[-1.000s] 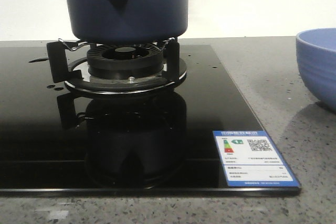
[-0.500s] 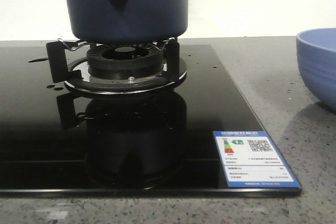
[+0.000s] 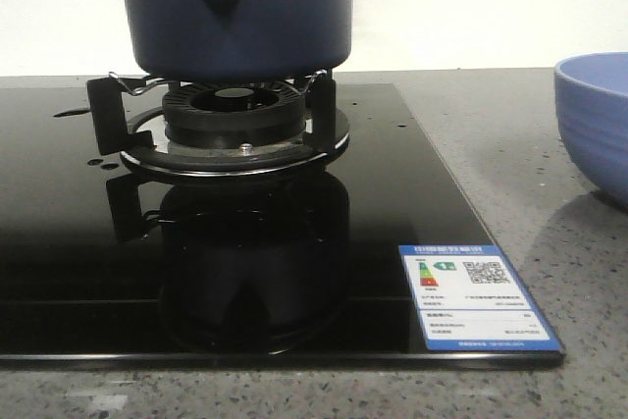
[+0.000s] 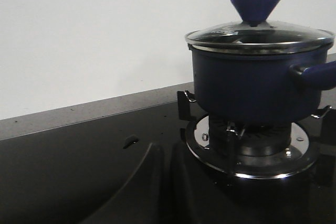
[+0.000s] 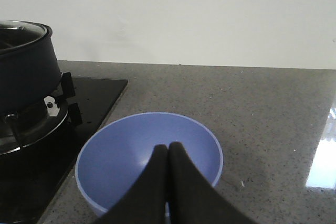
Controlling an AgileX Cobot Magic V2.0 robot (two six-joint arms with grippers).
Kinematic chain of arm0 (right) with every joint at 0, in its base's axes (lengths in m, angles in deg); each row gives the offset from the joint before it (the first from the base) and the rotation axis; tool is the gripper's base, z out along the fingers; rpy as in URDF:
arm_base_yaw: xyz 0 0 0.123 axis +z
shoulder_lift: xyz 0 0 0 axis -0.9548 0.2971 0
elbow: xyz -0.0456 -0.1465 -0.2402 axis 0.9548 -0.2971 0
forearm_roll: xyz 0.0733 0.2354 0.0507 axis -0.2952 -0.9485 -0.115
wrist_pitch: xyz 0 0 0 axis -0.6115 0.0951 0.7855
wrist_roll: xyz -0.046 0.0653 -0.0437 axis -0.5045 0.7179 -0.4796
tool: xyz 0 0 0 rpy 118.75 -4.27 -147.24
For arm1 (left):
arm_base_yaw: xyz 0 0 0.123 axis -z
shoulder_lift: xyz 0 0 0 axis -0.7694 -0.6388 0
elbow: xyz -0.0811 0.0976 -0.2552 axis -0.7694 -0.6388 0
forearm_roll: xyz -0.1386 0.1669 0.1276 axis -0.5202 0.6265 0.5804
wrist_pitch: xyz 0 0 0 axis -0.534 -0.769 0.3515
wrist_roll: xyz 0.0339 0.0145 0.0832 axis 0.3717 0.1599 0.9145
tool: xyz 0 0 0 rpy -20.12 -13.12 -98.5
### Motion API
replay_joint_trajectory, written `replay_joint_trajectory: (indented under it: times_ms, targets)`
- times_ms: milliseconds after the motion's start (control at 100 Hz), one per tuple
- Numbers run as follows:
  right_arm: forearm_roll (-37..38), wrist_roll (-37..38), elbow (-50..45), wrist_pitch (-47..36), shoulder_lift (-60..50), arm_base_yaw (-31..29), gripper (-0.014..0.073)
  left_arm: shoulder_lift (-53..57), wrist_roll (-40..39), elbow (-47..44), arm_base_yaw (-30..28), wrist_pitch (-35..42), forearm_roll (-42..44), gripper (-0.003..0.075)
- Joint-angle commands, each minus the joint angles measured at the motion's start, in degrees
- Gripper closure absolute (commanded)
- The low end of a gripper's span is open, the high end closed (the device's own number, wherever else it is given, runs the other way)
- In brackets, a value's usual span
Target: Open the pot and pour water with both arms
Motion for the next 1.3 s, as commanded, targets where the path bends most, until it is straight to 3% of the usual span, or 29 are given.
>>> replay_joint_trajectory:
  times_ms: [0,80,140,210,270,330,370,400,730,870,1120,1290]
  targets:
    - [-0.5,-0.7,1.2,-4.4,0.7,0.0,0.0657,-0.3,3.2,1.6,0.1,-0.5,-1.2,0.0741]
    - [-0.5,-0.7,1.2,-4.4,0.7,0.0,0.0657,-0.3,2.6,1.6,0.1,0.6,0.0,0.0741]
    - [-0.5,-0.7,1.2,-4.4,0.7,0.0,0.0657,-0.3,-4.9,1.6,0.1,0.4,10.3,0.0741]
    - [-0.5,-0.7,1.2,-4.4,0.7,0.0,0.0657,-0.3,-27.9,1.6,0.1,0.6,35.0,0.0741]
    - [-0.5,-0.7,1.2,-4.4,0.7,0.0,0.0657,-0.3,-55.6,1.6,0.1,0.7,63.6,0.0741]
    - [-0.5,-0.7,1.2,-4.4,0.7,0.0,0.0657,-0.3,-79.9,1.4,0.1,0.7,85.5,0.0741]
    - [-0.5,-0.7,1.2,-4.4,0.7,0.0,0.0657,-0.3,-88.4,1.1,0.0,1.2,95.9,0.0741]
    - [-0.5,-0.7,1.2,-4.4,0.7,0.0,0.0657,-0.3,-92.7,0.7,-0.5,0.9,98.9,0.0741]
    - [-0.5,-0.7,1.2,-4.4,0.7,0.0,0.0657,8.5,-93.6,-10.0,-11.6,6.5,97.7,0.0741]
    - [-0.5,-0.7,1.2,-4.4,0.7,0.0,0.0657,13.5,-98.9,-13.9,-15.0,6.4,97.9,0.0741]
    - [-0.5,-0.7,1.2,-4.4,0.7,0.0,0.0657,17.5,-99.5,-13.8,-18.8,-9.3,99.6,0.0741]
    - [-0.5,-0.7,1.2,-4.4,0.7,0.0,0.0657,17.5,-99.3,-13.8,-19.1,-15.9,98.5,0.0741]
